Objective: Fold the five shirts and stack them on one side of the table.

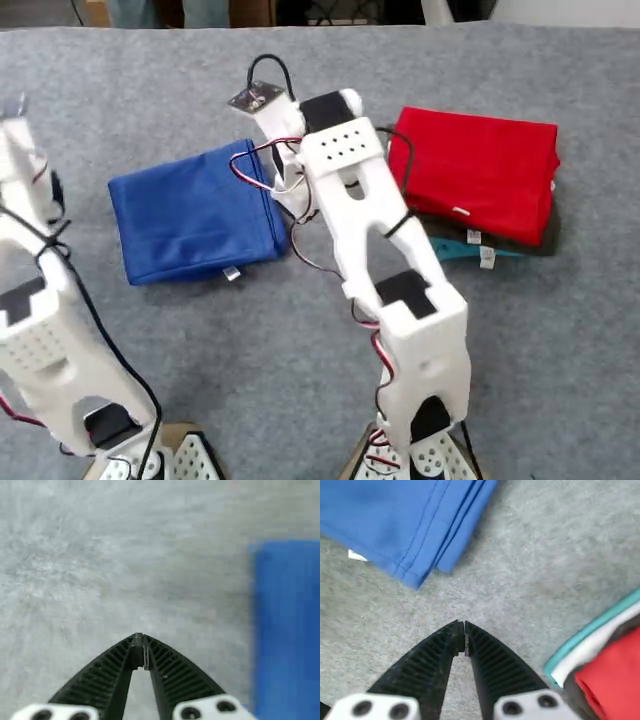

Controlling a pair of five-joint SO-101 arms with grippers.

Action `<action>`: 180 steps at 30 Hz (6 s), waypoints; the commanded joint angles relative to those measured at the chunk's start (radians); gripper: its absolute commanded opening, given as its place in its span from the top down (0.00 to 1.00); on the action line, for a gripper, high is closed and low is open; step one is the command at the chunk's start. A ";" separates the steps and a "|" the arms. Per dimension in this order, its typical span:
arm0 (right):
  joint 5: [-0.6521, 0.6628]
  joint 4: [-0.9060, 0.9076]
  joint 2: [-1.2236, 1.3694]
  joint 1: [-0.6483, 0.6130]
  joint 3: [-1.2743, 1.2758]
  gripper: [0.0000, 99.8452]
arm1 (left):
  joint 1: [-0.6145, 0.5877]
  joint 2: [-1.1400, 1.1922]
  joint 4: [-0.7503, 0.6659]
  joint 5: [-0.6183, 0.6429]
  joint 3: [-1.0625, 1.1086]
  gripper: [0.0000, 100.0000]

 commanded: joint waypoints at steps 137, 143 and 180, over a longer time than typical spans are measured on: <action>-1.022 -0.222 0.581 -0.278 -0.328 0.69 | -0.074 0.281 -0.239 0.103 -0.053 0.90; -1.056 -0.161 0.618 -0.272 -0.334 0.78 | -0.074 0.281 -0.239 0.103 -0.053 0.90; -0.967 -0.110 0.697 -0.118 -0.444 0.99 | 0.145 0.129 0.356 0.264 -0.526 0.77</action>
